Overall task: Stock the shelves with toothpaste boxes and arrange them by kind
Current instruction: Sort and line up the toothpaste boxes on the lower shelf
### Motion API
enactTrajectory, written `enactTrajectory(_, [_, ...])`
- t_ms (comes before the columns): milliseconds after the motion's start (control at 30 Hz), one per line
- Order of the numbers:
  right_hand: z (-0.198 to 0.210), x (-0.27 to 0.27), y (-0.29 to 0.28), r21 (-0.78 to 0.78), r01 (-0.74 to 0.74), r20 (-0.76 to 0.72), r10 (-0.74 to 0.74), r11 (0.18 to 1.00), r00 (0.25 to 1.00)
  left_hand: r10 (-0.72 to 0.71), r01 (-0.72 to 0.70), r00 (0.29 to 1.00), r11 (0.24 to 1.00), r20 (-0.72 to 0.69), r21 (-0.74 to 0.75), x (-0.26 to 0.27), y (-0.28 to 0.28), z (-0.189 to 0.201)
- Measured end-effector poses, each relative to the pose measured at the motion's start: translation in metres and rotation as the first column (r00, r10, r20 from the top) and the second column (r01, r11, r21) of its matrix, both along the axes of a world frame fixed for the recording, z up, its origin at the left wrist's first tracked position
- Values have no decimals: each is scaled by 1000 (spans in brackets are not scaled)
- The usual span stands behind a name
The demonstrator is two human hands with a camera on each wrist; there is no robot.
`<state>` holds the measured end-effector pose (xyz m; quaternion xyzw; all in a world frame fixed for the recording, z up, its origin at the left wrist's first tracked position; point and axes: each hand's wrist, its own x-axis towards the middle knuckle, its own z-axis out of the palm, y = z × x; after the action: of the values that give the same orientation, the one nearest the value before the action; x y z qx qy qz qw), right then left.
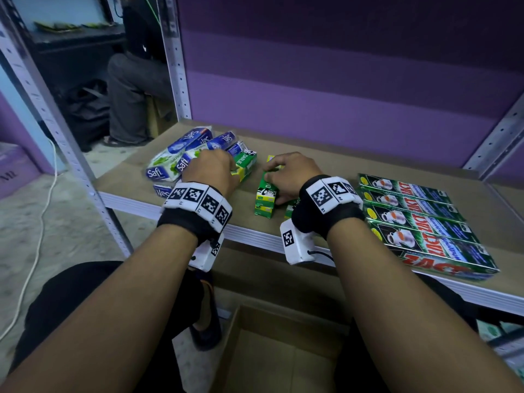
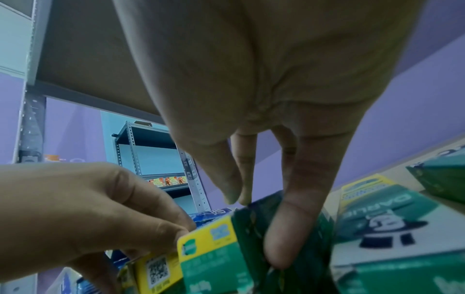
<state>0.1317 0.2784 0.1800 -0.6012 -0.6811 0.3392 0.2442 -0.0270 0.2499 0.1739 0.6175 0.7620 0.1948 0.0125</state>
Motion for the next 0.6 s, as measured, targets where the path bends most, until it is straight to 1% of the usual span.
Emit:
enactTrajectory(100, [-1, -2, 2, -20, 23, 20, -23, 1000, 1000, -20, 20, 1000, 1000, 15, 2, -1, -1, 4])
enactTrajectory(300, [-3, -3, 4, -52, 59, -3, -60, 997, 998, -85, 83, 995, 996, 48, 44, -7, -6, 14])
enactTrajectory(400, [-6, -5, 5, -81, 52, -51, -56, 995, 997, -106, 100, 991, 992, 79, 71, -10, -9, 14])
enactTrajectory(533, [-6, -10, 3, -54, 24, -31, -26, 998, 999, -133, 123, 985, 988, 109, 98, -14, -11, 13])
enactTrajectory(600, [-7, -15, 3, -49, 21, -50, -23, 999, 998, -137, 125, 984, 986, 118, 109, -16, -12, 12])
